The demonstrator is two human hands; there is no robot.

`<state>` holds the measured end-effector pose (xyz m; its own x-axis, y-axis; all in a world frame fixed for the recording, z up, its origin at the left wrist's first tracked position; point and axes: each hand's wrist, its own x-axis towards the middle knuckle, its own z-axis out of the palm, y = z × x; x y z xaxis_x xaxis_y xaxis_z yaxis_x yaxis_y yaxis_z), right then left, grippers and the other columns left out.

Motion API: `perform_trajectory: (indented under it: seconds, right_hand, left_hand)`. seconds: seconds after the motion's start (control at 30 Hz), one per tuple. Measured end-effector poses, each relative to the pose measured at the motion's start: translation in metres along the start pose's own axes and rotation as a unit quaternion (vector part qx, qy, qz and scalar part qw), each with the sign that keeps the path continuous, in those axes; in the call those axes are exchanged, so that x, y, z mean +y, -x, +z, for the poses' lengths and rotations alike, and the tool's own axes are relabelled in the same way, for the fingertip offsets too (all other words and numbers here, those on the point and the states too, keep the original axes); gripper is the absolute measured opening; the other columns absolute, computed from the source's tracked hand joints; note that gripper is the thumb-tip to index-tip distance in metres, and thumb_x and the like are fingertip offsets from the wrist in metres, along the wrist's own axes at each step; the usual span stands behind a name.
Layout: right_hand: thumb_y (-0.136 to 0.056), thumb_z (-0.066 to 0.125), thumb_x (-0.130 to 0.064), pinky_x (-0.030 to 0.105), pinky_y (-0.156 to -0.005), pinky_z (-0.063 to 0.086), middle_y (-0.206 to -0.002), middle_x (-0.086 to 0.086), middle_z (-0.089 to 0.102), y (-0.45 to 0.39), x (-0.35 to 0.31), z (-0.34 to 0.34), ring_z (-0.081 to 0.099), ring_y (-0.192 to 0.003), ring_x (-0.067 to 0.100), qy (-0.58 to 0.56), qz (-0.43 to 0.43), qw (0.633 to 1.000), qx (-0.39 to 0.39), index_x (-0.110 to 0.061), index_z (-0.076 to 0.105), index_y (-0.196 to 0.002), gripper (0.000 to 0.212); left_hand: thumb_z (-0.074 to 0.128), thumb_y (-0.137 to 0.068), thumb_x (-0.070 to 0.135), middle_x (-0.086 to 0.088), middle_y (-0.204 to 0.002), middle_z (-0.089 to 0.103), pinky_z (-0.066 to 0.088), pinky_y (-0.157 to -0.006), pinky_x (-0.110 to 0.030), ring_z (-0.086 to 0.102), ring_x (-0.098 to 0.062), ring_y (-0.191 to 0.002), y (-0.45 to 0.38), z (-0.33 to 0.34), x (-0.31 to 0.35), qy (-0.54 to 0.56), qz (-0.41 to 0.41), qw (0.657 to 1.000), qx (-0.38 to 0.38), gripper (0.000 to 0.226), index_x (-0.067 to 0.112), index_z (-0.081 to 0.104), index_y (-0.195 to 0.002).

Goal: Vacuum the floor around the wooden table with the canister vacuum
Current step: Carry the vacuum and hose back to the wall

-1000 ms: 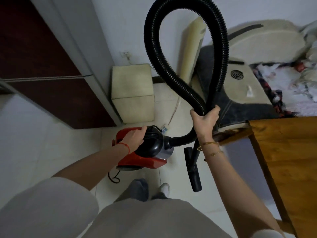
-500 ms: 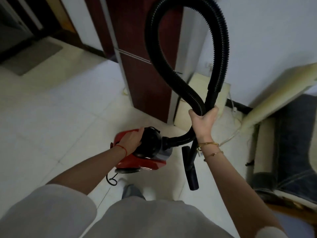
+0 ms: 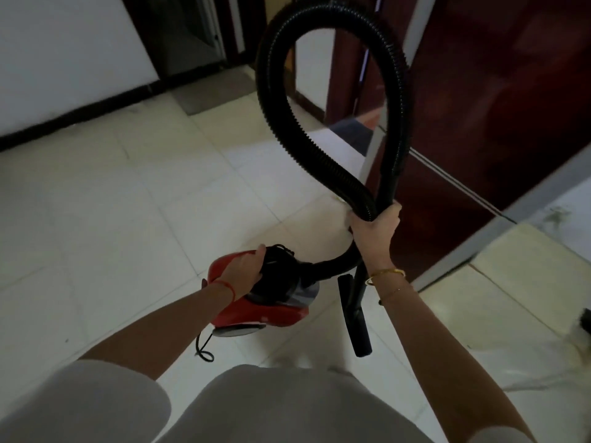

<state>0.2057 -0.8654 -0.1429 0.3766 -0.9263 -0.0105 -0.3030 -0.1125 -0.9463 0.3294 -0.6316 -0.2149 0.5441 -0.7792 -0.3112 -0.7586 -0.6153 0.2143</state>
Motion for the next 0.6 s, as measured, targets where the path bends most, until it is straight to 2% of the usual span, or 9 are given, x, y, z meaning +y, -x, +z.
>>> perform_trajectory:
  seconds: [0.07, 0.2, 0.4, 0.53, 0.6]
  right_hand:
    - [-0.056, 0.075, -0.030, 0.046, -0.080, 0.057, -0.105, 0.009, 0.058, -0.006, -0.015, 0.041, 0.061, -0.097, 0.027, -0.004, -0.009, 1.000, -0.028, -0.013, 0.044, -0.110, 0.064]
    - [-0.061, 0.076, -0.016, 0.038, -0.069, 0.059, -0.097, 0.005, 0.060, -0.018, -0.041, 0.118, 0.065, -0.086, 0.022, -0.002, -0.042, 0.997, -0.070, -0.004, 0.048, -0.113, 0.061]
    - [-0.059, 0.074, -0.018, 0.042, -0.078, 0.058, -0.104, 0.007, 0.060, -0.037, -0.073, 0.236, 0.064, -0.092, 0.022, -0.015, -0.055, 0.986, -0.159, -0.009, 0.046, -0.116, 0.064]
    - [-0.066, 0.074, -0.011, 0.031, -0.075, 0.054, -0.093, -0.006, 0.054, -0.052, -0.098, 0.316, 0.059, -0.085, 0.009, -0.029, -0.063, 0.972, -0.225, -0.015, 0.043, -0.109, 0.053]
    - [-0.065, 0.074, -0.012, 0.031, -0.076, 0.055, -0.093, -0.007, 0.055, -0.063, -0.111, 0.358, 0.061, -0.086, 0.010, -0.035, -0.064, 0.965, -0.253, -0.016, 0.044, -0.110, 0.054]
  left_hand:
    - [0.050, -0.094, 0.013, -0.017, -0.115, 0.059, 0.048, -0.085, -0.040, 0.060, -0.032, -0.100, -0.001, -0.012, -0.032, 0.006, -0.029, 1.000, 0.008, 0.063, 0.000, 0.016, -0.145]
    - [0.049, -0.093, 0.013, -0.014, -0.106, 0.063, 0.050, -0.077, -0.037, 0.063, -0.029, -0.092, -0.004, -0.029, -0.089, 0.003, -0.086, 0.996, 0.026, 0.059, 0.001, 0.020, -0.143]
    - [0.050, -0.091, 0.013, -0.013, -0.105, 0.063, 0.048, -0.076, -0.038, 0.062, -0.031, -0.093, -0.015, -0.046, -0.167, 0.044, -0.172, 0.983, 0.041, 0.054, 0.003, 0.027, -0.139]
    - [0.050, -0.092, 0.013, -0.012, -0.108, 0.062, 0.047, -0.078, -0.036, 0.061, -0.030, -0.097, -0.031, -0.056, -0.221, 0.050, -0.227, 0.972, 0.040, 0.053, 0.004, 0.026, -0.139]
    - [0.050, -0.093, 0.014, -0.013, -0.109, 0.062, 0.045, -0.077, -0.034, 0.061, -0.031, -0.098, -0.041, -0.066, -0.248, 0.058, -0.253, 0.965, 0.045, 0.052, 0.005, 0.027, -0.138]
